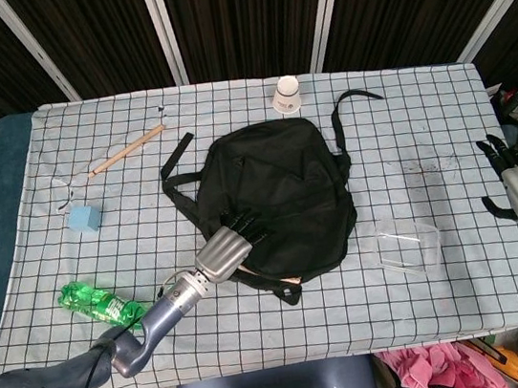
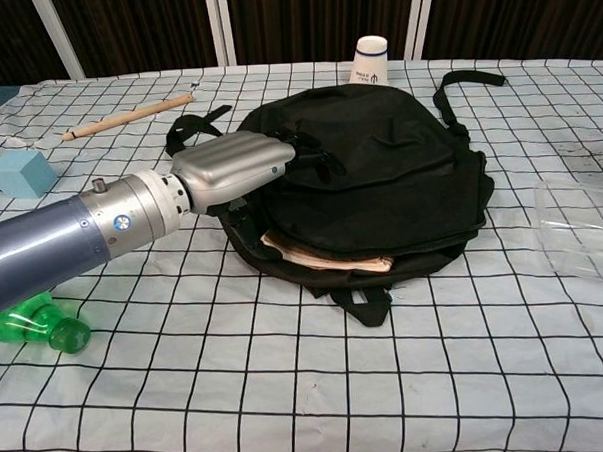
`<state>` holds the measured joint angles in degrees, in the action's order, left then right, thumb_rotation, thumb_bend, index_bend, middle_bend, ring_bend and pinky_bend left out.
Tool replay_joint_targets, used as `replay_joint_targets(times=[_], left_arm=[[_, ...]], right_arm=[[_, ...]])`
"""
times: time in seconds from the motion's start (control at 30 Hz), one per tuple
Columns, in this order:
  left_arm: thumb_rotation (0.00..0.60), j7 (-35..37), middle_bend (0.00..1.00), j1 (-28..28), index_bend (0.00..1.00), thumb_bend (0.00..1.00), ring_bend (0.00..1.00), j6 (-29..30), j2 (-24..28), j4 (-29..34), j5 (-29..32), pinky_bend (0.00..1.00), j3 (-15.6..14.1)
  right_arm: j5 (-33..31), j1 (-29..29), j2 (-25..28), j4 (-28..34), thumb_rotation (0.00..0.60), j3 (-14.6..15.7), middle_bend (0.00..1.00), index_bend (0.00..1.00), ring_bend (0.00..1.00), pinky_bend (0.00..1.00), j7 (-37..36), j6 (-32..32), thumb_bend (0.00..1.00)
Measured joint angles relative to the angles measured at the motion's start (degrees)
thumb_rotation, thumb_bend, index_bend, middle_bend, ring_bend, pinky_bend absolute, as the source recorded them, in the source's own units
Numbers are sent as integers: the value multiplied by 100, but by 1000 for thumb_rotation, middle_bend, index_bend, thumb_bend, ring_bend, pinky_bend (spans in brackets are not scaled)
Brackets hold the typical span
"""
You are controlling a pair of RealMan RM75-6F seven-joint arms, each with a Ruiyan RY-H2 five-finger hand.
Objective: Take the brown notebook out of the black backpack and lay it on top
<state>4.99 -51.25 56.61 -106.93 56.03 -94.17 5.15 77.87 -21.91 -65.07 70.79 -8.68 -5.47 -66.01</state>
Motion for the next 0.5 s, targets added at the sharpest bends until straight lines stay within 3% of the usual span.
replay_joint_targets(times=[0.5], left_arm=[[600, 125, 299, -338, 252, 208, 16, 80, -334, -319, 36, 0, 102]], right_arm=[[20, 43, -57, -187, 600, 51, 20, 0, 178, 95, -123, 6, 285]])
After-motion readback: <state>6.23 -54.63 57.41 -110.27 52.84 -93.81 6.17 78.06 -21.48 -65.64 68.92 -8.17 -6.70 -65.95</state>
